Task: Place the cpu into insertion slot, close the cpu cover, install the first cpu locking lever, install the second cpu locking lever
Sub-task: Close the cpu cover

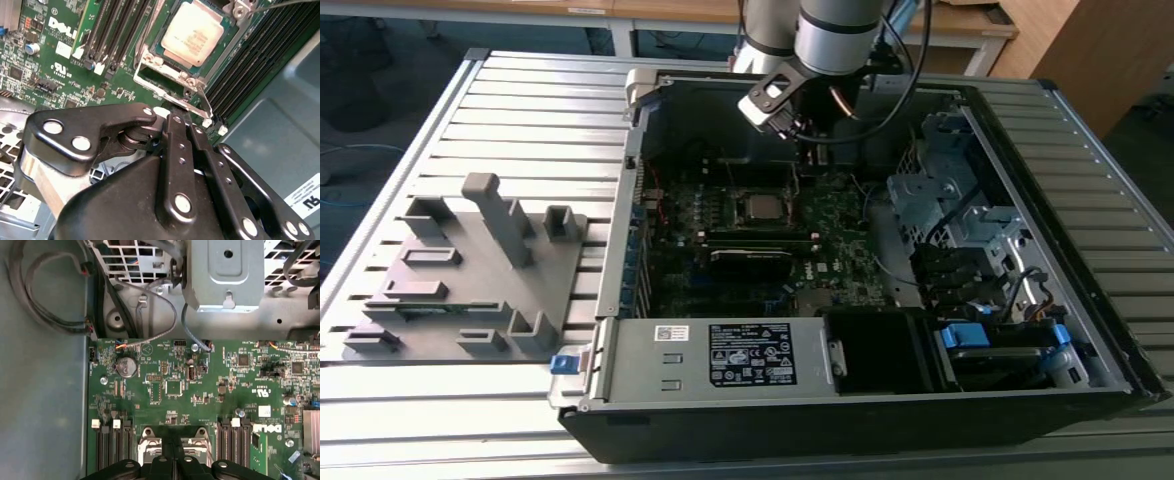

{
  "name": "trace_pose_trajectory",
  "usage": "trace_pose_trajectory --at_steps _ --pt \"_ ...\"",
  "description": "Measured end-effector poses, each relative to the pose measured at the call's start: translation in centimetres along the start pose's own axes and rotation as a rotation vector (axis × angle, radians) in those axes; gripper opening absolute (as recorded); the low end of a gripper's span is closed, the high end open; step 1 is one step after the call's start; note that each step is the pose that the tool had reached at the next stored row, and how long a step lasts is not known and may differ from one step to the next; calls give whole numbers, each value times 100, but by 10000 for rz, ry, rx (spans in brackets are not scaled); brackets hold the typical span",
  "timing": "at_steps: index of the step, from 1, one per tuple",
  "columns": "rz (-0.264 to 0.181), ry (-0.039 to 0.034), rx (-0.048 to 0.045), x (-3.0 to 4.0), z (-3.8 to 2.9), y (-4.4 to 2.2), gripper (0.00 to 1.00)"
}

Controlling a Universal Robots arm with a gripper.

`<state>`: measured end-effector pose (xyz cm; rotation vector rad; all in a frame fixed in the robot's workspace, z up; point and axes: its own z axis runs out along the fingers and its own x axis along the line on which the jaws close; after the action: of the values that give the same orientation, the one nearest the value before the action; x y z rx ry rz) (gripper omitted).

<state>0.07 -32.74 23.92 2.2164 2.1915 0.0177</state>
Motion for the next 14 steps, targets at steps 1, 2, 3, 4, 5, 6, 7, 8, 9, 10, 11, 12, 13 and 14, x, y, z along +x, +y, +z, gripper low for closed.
trace_pose_trajectory --at_steps 1,2,3,4,5,6,7,8,9,10,11,12,13,14 --pt "0 1 0 0 1 -11 10" --pt "-1 1 -1 0 1 -21 10" --pt "0 1 0 0 2 -31 10" --pt "0 0 0 0 2 -41 10" --pt "0 0 0 -1 2 -50 10" --pt "0 1 0 -1 3 -54 10" --pt "-1 1 0 -1 3 -54 10" --pt "-2 0 0 -1 3 -54 10" --pt "-2 0 0 -1 2 -54 10" --pt "-1 1 0 -1 3 -54 10" --pt "-1 1 -1 -1 3 -54 10" --pt "-1 1 12 -1 3 -54 10" --pt "-1 5 67 0 6 -54 10" --pt "-1 1 170 0 7 -55 10"
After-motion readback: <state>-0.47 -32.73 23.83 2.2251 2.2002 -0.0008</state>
